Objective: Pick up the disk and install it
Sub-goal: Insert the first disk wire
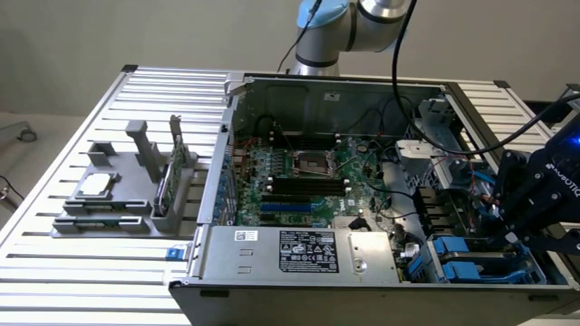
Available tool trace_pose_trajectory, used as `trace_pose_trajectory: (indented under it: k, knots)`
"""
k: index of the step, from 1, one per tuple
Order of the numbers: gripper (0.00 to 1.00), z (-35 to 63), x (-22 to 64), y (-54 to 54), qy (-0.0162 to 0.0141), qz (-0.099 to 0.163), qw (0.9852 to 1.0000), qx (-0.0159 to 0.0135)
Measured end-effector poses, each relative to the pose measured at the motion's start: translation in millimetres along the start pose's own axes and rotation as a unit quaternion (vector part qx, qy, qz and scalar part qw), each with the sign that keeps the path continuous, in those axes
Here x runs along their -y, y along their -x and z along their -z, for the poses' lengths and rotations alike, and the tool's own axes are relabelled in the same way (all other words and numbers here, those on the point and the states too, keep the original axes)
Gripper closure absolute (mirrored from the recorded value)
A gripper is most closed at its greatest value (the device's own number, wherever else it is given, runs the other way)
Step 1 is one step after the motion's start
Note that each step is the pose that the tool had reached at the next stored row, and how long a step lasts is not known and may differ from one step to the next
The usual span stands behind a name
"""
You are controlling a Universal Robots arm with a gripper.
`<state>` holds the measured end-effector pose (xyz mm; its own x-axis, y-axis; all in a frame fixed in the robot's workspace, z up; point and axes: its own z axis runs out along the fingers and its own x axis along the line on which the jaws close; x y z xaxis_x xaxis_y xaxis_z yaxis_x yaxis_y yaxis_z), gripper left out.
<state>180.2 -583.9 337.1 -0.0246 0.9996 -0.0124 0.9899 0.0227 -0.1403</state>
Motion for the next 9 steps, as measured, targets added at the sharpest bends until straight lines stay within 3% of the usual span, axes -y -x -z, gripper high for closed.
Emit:
trace_pose_trajectory:
  k: [9]
  knots:
    - [0.83,-0.2,0.0,-1.2,0.0,0.0,1.0,-0.0001]
